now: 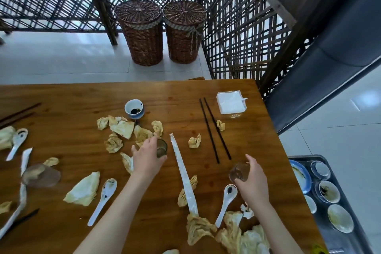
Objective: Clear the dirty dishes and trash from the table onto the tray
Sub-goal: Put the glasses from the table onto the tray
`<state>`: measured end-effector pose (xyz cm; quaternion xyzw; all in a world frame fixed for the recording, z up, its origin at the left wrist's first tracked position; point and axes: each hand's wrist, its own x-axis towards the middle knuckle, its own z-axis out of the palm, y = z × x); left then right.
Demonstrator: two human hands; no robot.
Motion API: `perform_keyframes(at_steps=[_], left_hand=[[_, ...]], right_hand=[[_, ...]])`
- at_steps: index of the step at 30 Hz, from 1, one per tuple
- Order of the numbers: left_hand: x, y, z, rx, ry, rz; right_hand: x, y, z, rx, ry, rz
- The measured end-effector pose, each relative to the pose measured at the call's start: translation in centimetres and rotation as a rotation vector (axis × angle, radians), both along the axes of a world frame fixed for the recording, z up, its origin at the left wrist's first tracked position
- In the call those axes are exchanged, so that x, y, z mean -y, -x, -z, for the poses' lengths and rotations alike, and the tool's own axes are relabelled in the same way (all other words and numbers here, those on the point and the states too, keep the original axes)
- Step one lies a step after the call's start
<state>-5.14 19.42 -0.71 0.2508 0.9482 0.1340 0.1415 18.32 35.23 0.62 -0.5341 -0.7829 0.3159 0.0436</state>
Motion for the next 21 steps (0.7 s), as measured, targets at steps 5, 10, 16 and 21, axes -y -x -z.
perform_keyframes(at_steps=[5,10,16,21], left_hand=[[0.5,-0.6,-1.4,-0.076,-0.009,0.072],[0.7,-1.7,-3.7,-0.096,-0.086,0.152],[1.0,-3.1,-6.0,-0.124,-0.137,0.236],[1.4,-4.9,-7.0,-0.123,-0.161,0.252]], right_hand=[[0.5,-0.9,-1.2,-0.054,-0.005,0.053],[2.0,-1.9,-2.7,-0.116,-0.018,0.12],[4.8,-3.1,-3.6,-0.169,-0.002,0.167],[5.6,-4.5,-4.5,-0.192,0.004,0.154]])
